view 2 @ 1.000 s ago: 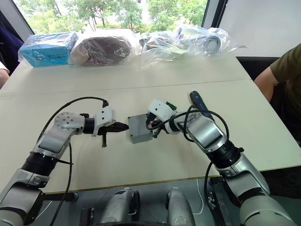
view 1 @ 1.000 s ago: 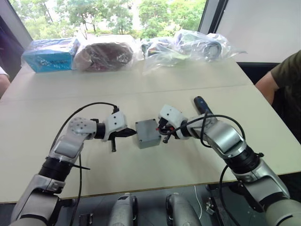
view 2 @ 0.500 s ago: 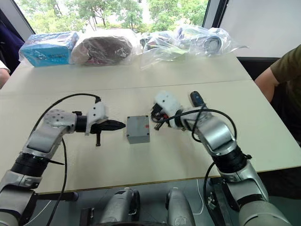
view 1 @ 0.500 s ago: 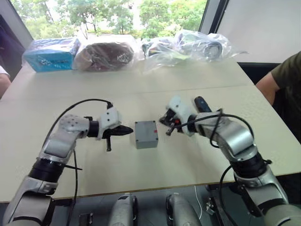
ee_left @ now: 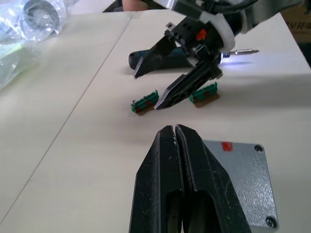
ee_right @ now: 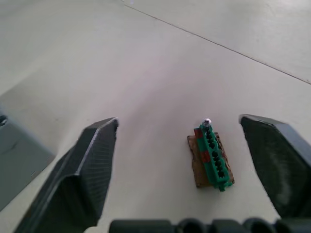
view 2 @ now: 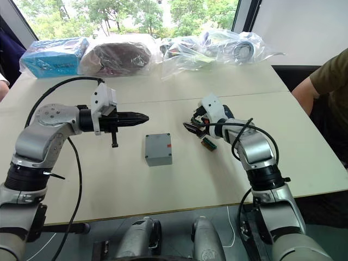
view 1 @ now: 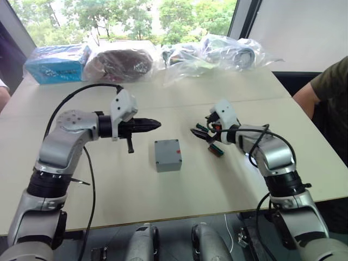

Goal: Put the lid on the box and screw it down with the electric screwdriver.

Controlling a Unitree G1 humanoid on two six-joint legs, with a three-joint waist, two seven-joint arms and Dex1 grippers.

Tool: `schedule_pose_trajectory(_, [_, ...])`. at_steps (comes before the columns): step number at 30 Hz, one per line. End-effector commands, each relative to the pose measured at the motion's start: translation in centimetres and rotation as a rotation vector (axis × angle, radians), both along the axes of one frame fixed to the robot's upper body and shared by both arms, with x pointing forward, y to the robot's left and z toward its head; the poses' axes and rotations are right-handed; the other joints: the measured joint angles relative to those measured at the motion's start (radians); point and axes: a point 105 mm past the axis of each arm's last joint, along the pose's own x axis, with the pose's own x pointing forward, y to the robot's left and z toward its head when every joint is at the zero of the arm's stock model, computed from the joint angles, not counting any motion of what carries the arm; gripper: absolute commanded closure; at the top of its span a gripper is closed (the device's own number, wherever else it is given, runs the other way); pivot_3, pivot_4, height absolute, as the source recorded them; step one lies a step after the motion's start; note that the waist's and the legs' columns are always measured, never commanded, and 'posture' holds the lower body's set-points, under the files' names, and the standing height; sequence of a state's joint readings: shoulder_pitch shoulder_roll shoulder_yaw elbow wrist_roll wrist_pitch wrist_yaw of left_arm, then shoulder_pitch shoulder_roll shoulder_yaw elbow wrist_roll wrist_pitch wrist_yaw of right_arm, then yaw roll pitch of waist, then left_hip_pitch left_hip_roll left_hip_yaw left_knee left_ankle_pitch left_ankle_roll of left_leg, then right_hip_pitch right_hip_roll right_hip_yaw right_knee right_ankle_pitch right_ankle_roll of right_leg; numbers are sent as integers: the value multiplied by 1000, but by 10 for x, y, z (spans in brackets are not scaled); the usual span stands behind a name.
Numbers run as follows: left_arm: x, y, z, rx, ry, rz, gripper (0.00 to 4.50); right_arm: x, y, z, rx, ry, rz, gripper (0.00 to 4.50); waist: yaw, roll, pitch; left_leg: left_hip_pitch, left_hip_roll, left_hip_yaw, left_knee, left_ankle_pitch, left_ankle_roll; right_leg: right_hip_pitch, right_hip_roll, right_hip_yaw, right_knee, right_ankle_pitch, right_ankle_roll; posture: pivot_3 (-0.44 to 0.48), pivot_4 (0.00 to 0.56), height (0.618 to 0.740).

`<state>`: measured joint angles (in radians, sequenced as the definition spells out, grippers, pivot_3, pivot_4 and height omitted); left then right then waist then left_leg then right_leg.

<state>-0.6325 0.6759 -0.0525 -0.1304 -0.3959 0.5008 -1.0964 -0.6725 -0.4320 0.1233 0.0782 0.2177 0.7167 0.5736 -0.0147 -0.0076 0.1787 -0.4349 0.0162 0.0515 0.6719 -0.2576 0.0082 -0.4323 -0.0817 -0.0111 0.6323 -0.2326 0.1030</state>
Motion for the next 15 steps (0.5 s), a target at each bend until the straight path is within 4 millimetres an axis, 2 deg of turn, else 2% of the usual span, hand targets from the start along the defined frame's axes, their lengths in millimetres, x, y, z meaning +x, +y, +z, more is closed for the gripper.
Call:
schedule_pose_trajectory(1, [-5,-6,17,-7,-73,-17,4500,16,4,8,64,-13,-21,356,-1,0,0,0,0,0,0,0,0,0,0,0,0,0,0,0,150,740])
schedule_pose_trajectory(7, [-8,-8,18,-8,-77,-22,4500,27,6,-2,80,33,-28,356,3,0,0,0,0,0,0,0,0,0,0,0,0,0,0,0,150,740])
schedule_pose_trajectory(14, [-10,-8,15,-11,-72,-13,4500,32,6,-3,84,37,-34,356,-1,0,0,0,0,0,0,0,0,0,0,0,0,0,0,0,150,740])
schedule_pose_trajectory(15, [-10,-8,15,-12,-71,-13,4500,32,6,-3,88,40,-37,563,-1,0,0,0,0,0,0,0,0,0,0,0,0,0,0,0,150,740])
